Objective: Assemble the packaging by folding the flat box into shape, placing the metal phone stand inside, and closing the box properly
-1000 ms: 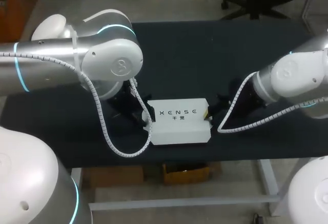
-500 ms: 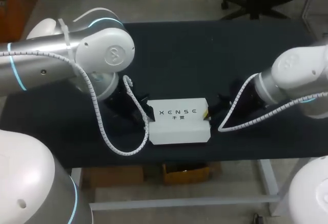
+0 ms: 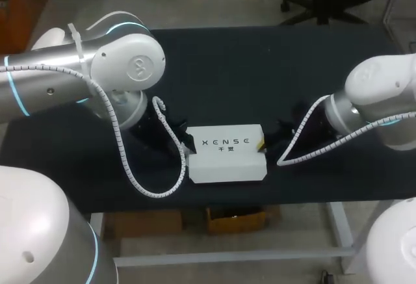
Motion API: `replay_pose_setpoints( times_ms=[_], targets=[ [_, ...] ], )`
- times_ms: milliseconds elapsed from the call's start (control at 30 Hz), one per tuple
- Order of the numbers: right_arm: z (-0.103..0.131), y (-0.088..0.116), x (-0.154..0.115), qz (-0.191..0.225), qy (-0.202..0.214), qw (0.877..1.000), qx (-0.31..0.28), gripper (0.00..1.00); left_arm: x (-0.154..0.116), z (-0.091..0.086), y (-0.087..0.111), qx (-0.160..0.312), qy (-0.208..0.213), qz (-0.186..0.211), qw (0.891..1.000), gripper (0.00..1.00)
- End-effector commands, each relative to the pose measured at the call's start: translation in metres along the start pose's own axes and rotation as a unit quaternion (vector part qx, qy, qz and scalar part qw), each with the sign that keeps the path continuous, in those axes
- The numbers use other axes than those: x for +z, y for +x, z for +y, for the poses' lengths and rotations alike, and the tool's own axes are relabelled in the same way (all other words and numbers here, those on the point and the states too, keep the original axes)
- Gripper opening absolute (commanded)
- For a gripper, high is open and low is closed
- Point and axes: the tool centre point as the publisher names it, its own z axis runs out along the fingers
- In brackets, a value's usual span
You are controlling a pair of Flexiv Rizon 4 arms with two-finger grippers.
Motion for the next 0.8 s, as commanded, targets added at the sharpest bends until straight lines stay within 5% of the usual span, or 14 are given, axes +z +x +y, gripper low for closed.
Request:
replay_pose_setpoints(
  times_ms=[33,800],
  targets=[
    [-0.0002,-0.0024,0.0013,0.008,0.001,1.0,-0.001,0.38,0.0061,-0.001,-0.0019,0.0,0.0,0.002,1.0,0.43],
    [-0.0002,-0.0024,0.0013,0.008,0.001,1.0,-0.001,0.31,0.0061,-0.001,-0.0019,0.0,0.0,0.002,1.0,0.43]
  ],
)
